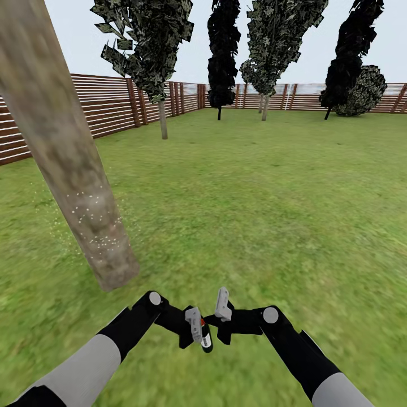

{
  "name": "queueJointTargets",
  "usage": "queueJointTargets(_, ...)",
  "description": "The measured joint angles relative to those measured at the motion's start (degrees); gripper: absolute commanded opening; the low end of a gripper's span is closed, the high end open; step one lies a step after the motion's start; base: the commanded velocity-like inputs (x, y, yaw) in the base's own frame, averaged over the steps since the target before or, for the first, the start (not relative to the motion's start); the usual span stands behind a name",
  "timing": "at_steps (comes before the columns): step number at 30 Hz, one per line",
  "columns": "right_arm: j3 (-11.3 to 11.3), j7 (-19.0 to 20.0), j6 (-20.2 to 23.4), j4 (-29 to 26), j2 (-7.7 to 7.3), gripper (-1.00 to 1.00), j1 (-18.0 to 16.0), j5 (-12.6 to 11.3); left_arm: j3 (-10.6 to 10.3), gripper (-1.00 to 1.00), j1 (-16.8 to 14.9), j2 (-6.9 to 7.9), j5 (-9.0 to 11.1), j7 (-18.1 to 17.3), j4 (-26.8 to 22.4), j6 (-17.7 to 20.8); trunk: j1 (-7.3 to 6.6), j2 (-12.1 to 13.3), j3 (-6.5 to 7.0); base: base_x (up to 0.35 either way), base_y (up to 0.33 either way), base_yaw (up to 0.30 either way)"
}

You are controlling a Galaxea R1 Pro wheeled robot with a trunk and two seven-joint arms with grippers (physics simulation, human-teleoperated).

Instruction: In the garden, pick up the pesticide atomizer on the floor and spray pesticide onto both trees until each tree trunk is fully covered.

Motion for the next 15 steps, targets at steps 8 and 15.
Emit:
queueJointTargets(8,0.0,0.0,0.0,0.0,0.00,-1.00,0.0,0.0,-0.1,-1.00,0.0,2.31,-2.9,0.1,1.0,0.7,0.00,0.0,0.00,0.000,0.000,0.000)
queueJointTargets(15,-0.7,-0.2,-0.1,0.2,-0.51,-1.00,0.0,0.0,9.3,-1.00,0.8,10.65,-4.7,4.0,1.1,1.4,0.00,0.0,0.00,0.000,0.000,0.000)
